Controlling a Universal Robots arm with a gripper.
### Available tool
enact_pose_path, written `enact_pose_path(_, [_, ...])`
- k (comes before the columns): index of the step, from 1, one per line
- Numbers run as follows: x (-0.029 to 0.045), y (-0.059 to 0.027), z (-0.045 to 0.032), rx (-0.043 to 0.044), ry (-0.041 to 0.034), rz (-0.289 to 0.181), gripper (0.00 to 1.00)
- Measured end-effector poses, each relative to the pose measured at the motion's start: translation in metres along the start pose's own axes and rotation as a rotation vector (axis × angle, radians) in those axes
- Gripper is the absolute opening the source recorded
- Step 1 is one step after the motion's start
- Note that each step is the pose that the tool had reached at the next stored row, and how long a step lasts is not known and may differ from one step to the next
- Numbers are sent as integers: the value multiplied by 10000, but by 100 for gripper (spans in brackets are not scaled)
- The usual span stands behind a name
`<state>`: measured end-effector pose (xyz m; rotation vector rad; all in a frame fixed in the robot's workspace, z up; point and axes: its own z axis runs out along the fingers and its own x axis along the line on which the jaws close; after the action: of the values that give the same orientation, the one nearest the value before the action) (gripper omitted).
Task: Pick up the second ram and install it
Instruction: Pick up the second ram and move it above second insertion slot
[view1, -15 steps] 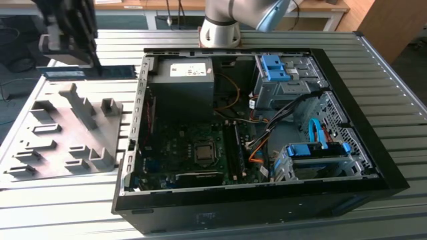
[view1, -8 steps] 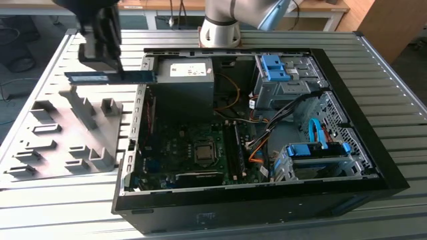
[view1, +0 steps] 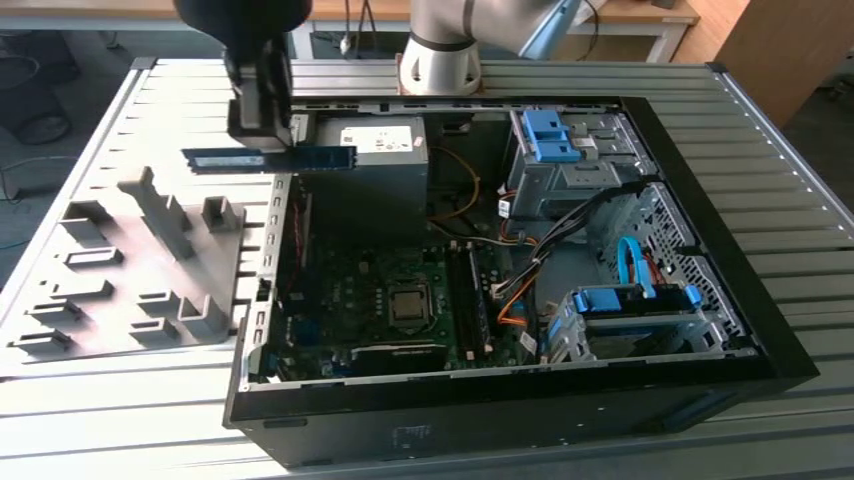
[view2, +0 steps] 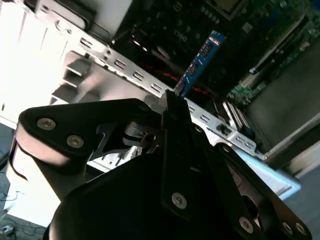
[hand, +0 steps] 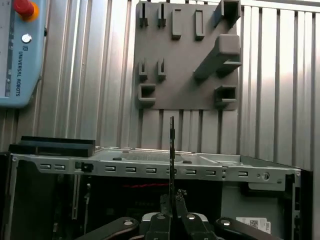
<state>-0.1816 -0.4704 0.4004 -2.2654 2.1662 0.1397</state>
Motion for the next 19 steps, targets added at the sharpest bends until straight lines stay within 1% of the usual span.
enact_pose_path(1, [0,-23,-2,5,-195,-12,14])
enact_pose_path(2, [1,-50,0,12,-333,-19,14])
enact_pose_path(4, [7,-124,28,9,-347,-21,14])
enact_pose_path(19, [54,-820,251,-28,-348,-18,14])
